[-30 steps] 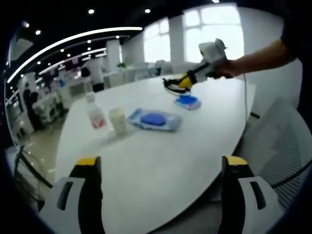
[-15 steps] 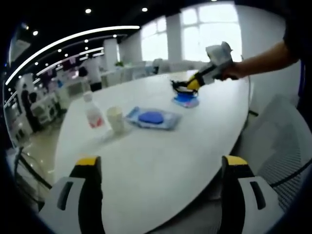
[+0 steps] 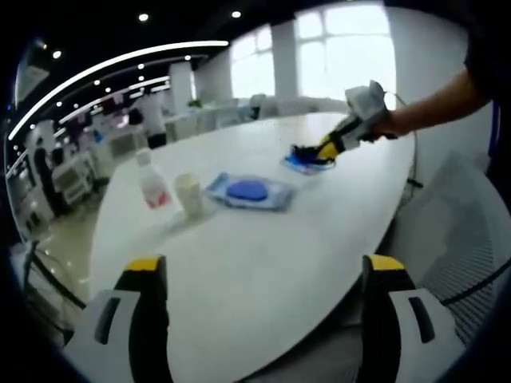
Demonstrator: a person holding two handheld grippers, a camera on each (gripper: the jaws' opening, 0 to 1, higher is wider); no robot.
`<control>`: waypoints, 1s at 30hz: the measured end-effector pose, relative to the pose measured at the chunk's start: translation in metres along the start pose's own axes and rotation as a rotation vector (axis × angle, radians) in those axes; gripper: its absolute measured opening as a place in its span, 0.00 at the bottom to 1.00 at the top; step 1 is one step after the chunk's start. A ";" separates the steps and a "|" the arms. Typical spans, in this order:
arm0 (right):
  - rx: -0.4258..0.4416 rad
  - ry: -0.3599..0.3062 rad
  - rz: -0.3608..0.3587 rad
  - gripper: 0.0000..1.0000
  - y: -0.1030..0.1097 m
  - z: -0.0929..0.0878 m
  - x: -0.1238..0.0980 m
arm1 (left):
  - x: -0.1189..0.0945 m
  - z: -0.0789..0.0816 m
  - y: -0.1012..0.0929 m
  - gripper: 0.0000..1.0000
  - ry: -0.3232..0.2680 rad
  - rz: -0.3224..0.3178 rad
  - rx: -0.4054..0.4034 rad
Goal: Arrange the tabletop items into an orderly group along one side of the table until the central work area is clear of visible clutter.
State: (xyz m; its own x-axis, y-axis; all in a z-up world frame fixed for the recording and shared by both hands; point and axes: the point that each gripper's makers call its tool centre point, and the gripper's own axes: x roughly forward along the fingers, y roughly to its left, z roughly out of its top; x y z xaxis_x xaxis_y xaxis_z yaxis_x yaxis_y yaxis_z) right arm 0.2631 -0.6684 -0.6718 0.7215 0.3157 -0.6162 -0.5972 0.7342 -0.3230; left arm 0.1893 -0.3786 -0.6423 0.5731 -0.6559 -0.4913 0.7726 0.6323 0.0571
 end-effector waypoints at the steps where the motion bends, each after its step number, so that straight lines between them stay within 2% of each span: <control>1: -0.001 0.005 0.001 0.04 0.001 -0.003 0.000 | 0.000 0.000 0.000 0.98 0.001 0.000 0.001; 11: -0.004 0.088 0.021 0.04 0.014 -0.043 0.002 | 0.000 -0.002 -0.001 0.98 0.008 -0.002 0.002; 21: 0.007 0.115 0.041 0.04 0.026 -0.057 0.009 | 0.001 -0.004 -0.002 0.97 0.019 -0.004 0.005; 30: 0.078 0.155 0.054 0.04 0.030 -0.072 0.016 | 0.001 -0.005 -0.001 0.96 0.024 0.000 0.004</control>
State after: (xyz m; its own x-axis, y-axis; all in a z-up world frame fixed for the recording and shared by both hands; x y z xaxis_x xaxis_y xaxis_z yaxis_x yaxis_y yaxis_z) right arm 0.2311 -0.6849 -0.7428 0.6227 0.2637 -0.7367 -0.6000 0.7652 -0.2332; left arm 0.1880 -0.3781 -0.6471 0.5661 -0.6458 -0.5122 0.7739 0.6304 0.0604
